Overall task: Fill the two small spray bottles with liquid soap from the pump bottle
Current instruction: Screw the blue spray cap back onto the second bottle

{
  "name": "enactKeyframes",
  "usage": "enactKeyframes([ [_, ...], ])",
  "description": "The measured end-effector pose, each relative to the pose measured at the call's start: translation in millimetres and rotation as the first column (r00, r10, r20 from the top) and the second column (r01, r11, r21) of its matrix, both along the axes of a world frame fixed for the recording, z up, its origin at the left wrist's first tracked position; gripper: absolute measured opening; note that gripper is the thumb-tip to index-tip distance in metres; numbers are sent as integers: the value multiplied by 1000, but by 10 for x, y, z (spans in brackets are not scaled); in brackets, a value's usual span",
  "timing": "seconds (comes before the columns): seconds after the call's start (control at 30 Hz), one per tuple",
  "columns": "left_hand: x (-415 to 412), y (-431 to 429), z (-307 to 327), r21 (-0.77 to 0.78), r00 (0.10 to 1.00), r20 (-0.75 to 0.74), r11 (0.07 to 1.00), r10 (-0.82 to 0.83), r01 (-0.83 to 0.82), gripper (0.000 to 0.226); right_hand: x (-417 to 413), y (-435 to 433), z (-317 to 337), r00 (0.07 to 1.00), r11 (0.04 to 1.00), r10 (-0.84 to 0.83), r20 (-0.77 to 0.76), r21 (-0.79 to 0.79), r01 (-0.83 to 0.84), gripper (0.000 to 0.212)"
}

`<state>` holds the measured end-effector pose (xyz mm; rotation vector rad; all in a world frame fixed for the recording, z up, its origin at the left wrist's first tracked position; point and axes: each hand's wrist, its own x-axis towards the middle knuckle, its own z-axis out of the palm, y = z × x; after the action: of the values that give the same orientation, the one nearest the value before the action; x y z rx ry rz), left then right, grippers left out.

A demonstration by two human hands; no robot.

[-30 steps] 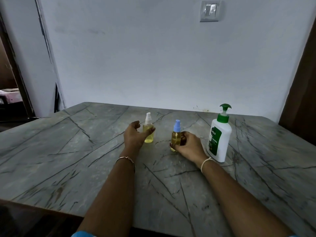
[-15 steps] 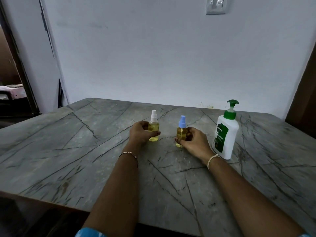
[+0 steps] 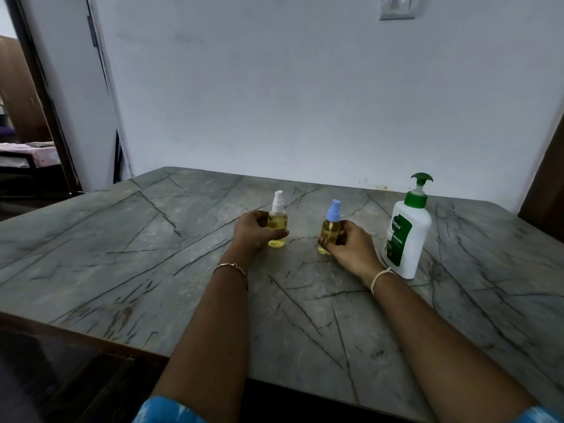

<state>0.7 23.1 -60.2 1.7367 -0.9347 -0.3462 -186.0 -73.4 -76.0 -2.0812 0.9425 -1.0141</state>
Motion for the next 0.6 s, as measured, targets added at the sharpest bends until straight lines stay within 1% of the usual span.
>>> enactKeyframes([
  [0.4,-15,5,22,-5,999,-26,1000,-23,23,66,10,10,2,1000,1000,-6,-18,10,7,54],
  [0.6,-26,20,34,-5,998,-43,999,-46,45,66,-6,18,16,1000,999,20,-11,26,-19,61],
])
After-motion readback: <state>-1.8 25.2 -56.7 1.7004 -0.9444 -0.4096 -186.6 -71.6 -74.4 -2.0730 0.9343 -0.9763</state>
